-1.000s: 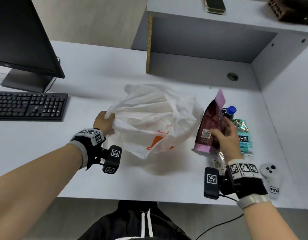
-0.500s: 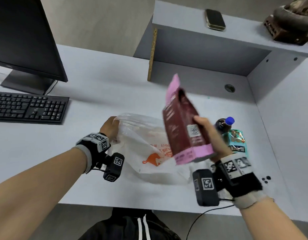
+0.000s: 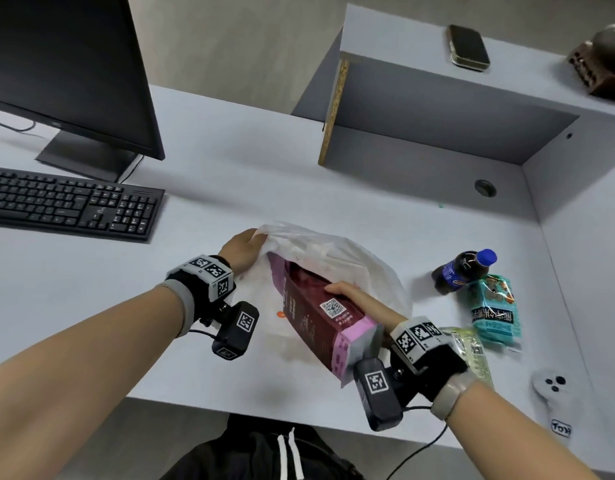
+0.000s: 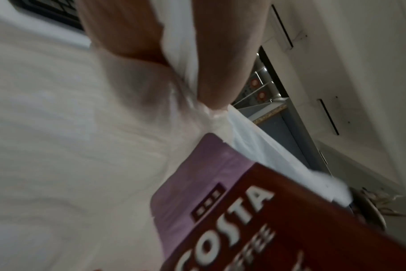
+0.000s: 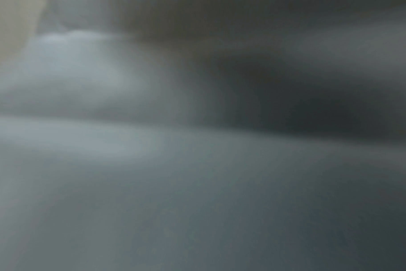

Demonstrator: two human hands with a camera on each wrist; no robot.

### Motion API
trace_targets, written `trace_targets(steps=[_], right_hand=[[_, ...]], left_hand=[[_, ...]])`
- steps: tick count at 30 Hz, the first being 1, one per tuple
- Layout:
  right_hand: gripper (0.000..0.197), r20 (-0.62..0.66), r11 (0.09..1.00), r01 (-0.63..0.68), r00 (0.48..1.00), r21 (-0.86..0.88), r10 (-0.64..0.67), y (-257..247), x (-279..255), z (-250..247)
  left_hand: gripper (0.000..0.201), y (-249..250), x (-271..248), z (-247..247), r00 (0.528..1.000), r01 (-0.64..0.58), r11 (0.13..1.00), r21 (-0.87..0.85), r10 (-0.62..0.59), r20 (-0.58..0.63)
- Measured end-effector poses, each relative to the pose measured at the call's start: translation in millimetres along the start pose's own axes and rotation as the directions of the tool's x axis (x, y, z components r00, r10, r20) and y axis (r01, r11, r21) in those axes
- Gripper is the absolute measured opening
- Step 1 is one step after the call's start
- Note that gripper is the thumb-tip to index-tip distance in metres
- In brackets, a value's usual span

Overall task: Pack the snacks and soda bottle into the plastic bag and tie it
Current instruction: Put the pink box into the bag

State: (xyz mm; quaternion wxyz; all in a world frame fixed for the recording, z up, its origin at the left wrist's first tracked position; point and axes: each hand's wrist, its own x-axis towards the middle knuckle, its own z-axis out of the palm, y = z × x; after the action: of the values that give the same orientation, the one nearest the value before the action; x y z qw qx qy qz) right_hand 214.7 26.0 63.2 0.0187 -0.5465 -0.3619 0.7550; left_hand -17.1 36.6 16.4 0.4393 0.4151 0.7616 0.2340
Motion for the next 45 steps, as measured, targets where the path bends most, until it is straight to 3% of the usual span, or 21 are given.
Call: trace_targets(steps=[4, 6, 7, 8, 11, 13, 15, 16, 18, 22, 24, 26, 27, 28, 31, 33, 36, 39, 42, 45], right_hand=[[0.028, 0.023, 0.994, 0.047, 0.998, 0.096, -0.05, -4.4, 0.9, -3.5], [0.032, -0.001, 0.964, 0.252, 0.968, 0.084, -0.253, 5.4, 9.8, -14.3], [0.043, -0.011, 0.927, 0.373, 0.928, 0.046, -0.372, 9.5, 13.0, -20.8], [0.052, 0.013, 0.921, 0.381, 0.924, 0.084, -0.383, 13.2, 15.2, -23.5], [0.057, 0.049, 0.925, 0.285, 0.951, 0.252, -0.307, 11.0, 22.4, -24.6], [0.056, -0.014, 0.935, 0.278, 0.959, 0.221, -0.282, 0.2, 27.7, -17.0], [0.017, -0.003, 0.937, 0.299, 0.953, 0.182, -0.304, -13.2, 27.9, 2.2], [0.012, -0.012, 0.937, 0.237, 0.97, 0.257, -0.243, -19.4, 31.3, 9.9], [0.03, -0.05, 0.919, 0.115, 0.993, 0.378, -0.103, -27.5, 47.0, 24.9], [0.034, -0.112, 0.92, -0.017, 0.991, 0.392, 0.066, -37.6, 68.6, 45.0], [0.056, -0.24, 0.949, 0.014, 0.969, 0.315, 0.066, -34.2, 88.1, 51.2], [0.115, -0.353, 0.976, 0.047, 0.935, 0.212, 0.031, -13.5, 142.6, 36.9], [0.131, -0.418, 0.983, 0.059, 0.908, 0.174, 0.02, -7.4, 159.9, 31.0], [0.133, -0.481, 0.991, 0.06, 0.877, 0.122, 0.007, -7.6, 160.2, 32.4], [0.101, -0.567, 0.972, 0.017, 0.81, -0.235, -0.151, -24.5, 110.5, 54.1], [0.074, -0.552, 0.945, 0.045, 0.803, -0.323, -0.227, -18.5, 108.5, 50.6], [0.073, -0.519, 0.893, 0.12, 0.777, -0.434, -0.357, -2.6, 111.0, 50.5], [0.061, -0.514, 0.898, 0.224, 0.756, -0.378, -0.405, 4.6, 112.5, 45.7], [0.07, -0.53, 0.919, 0.201, 0.767, -0.339, -0.363, 5.1, 107.7, 36.0], [0.068, -0.599, 0.942, 0.196, 0.731, -0.273, -0.326, 6.1, 105.7, 22.7]], left_hand=[[0.04, -3.4, -3.4, -5.7, 0.999, -0.052, 0.999, -0.018, 0.052, 0.0], [0.04, -5.5, -3.4, -9.6, 0.999, -0.051, 0.999, -0.009, 0.05, -0.019], [0.042, -6.5, -3.3, -11.5, 0.998, -0.046, 0.999, -0.004, 0.046, -0.033], [0.045, -7.1, -4.1, -14.0, 0.998, -0.035, 0.999, -0.007, 0.035, -0.046], [0.052, -8.4, -6.1, -18.4, 0.998, -0.011, 1.0, -0.016, 0.01, -0.055], [0.049, -8.1, -7.1, -19.3, 1.0, -0.027, 0.999, -0.02, 0.027, -0.001], [0.046, -8.0, -10.0, -19.6, 0.997, -0.039, 0.997, -0.064, 0.043, 0.058], [0.047, -7.9, -11.3, -20.0, 0.996, -0.031, 0.996, -0.087, 0.038, 0.083], [0.045, -7.1, -14.4, -20.6, 0.99, 0.0, 0.99, -0.141, 0.02, 0.14], [0.041, 1.2, -18.4, -21.4, 0.984, -0.008, 0.972, -0.235, 0.05, 0.171], [0.044, 2.1, -17.5, -23.7, 0.985, -0.042, 0.976, -0.213, 0.076, 0.154], [0.043, 0.6, -16.3, -27.3, 0.985, -0.061, 0.984, -0.17, 0.087, 0.148], [0.042, -1.3, -15.5, -28.8, 0.986, -0.07, 0.988, -0.139, 0.09, 0.142], [0.042, -3.0, -15.1, -30.8, 0.988, -0.065, 0.992, -0.108, 0.079, 0.133], [0.042, -12.7, -11.4, -39.4, 0.998, -0.034, 0.994, -0.103, 0.039, 0.052], [0.04, -19.4, -6.8, -46.2, 0.999, -0.033, 0.989, -0.142, 0.03, -0.025], [0.034, -24.9, -0.7, -51.7, 0.994, -0.076, 0.983, -0.166, 0.061, -0.093], [0.034, -20.9, 4.3, -48.0, 0.994, -0.092, 0.98, -0.176, 0.081, -0.07], [0.032, -10.9, 9.8, -40.3, 0.999, -0.048, 0.979, -0.199, 0.048, -0.004], [0.028, -3.0, 15.9, -34.4, 0.994, 0.041, 0.969, -0.243, -0.016, 0.104]])
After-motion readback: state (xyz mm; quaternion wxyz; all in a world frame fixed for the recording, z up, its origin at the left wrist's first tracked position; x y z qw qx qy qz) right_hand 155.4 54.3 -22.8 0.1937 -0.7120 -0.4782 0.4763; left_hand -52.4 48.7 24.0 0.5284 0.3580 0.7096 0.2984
